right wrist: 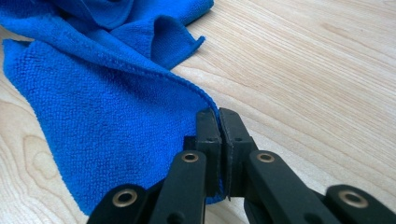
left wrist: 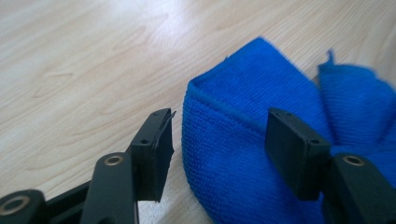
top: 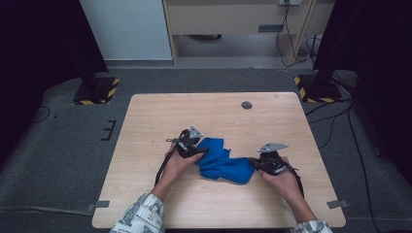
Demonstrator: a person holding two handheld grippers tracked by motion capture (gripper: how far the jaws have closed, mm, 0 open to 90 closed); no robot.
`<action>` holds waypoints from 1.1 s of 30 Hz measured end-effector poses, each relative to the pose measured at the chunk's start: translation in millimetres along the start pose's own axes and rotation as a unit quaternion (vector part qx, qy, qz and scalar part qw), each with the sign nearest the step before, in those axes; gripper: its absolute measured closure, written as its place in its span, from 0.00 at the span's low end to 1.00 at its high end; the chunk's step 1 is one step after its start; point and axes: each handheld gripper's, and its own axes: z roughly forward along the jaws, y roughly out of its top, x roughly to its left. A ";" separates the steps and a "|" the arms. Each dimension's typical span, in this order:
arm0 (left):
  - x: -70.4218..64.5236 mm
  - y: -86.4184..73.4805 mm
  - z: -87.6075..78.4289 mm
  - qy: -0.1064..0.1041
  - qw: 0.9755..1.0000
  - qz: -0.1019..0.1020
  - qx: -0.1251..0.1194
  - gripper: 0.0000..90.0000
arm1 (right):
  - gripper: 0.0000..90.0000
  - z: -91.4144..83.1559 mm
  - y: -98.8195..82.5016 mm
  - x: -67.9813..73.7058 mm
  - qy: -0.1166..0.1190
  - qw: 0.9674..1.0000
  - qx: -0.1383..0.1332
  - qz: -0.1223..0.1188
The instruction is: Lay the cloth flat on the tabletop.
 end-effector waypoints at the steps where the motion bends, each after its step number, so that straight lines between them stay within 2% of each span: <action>1: -0.2 0.4 2.8 0.002 1.000 0.003 0.004 0.49 | 0.98 -0.5 -0.1 0.1 0.001 1.000 0.001 -0.001; 2: -0.5 0.7 5.4 0.001 1.000 0.004 0.011 0.49 | 0.98 -0.5 -0.1 0.1 0.001 1.000 0.001 -0.001; 3: -1.3 1.2 8.9 0.004 1.000 0.010 0.024 0.59 | 0.98 -1.5 -0.1 -0.1 0.001 1.000 -0.001 -0.003; 5: -1.8 1.2 9.5 0.006 1.000 0.011 0.023 0.72 | 0.98 -2.6 0.3 -0.4 0.001 1.000 -0.007 -0.002; 6: -2.1 1.3 10.0 0.003 1.000 0.010 0.022 0.72 | 0.98 -2.6 0.3 -0.4 0.001 1.000 -0.007 -0.002; 7: -2.2 1.5 10.4 0.003 1.000 0.011 0.022 0.84 | 0.98 -3.7 0.7 -0.7 0.002 1.000 -0.010 0.000; 8: -2.5 1.8 10.4 0.007 1.000 0.015 0.024 0.84 | 0.98 -3.7 0.7 -0.7 0.002 1.000 -0.010 0.000; 9: -2.8 2.2 10.1 0.007 1.000 0.015 0.023 0.91 | 0.98 -4.1 0.7 -0.6 0.002 1.000 -0.011 0.000; 11: -3.1 2.0 7.9 0.009 1.000 0.014 0.023 0.96 | 0.98 -4.5 1.3 -0.1 0.003 1.000 -0.013 0.001; 13: -1.6 -0.1 0.6 0.016 1.000 0.005 0.013 0.96 | 0.98 -4.8 1.5 0.1 0.004 1.000 -0.012 0.002; 16: 5.9 -7.3 -18.3 0.030 0.999 -0.029 -0.016 0.96 | 0.98 -6.0 1.9 -1.8 0.001 1.000 -0.013 0.000; 17: 11.6 -14.7 -31.3 0.038 0.998 -0.043 -0.025 0.97 | 0.98 -6.0 1.7 -3.1 -0.001 1.000 -0.013 0.004; 19: 14.1 -18.8 -36.9 0.038 0.998 -0.049 -0.028 0.97 | 0.98 -5.7 1.7 -4.0 -0.002 1.000 -0.013 0.003; 21: 17.8 -26.9 -46.4 0.040 0.997 -0.058 -0.028 0.97 | 0.98 -4.3 2.1 -4.2 -0.002 1.000 -0.012 0.007; 25: 19.2 -40.6 -61.2 0.047 0.996 -0.065 -0.028 0.97 | 0.98 -0.9 4.4 -1.9 -0.002 1.000 -0.010 -0.003; 27: 19.0 -46.5 -66.7 0.053 0.997 -0.060 -0.019 0.97 | 0.98 0.9 6.0 -1.6 0.000 1.000 -0.007 -0.007; 33: 22.5 -66.4 -81.2 0.067 0.995 -0.076 -0.008 0.97 | 0.98 10.5 12.3 -4.2 -0.002 1.000 0.001 -0.012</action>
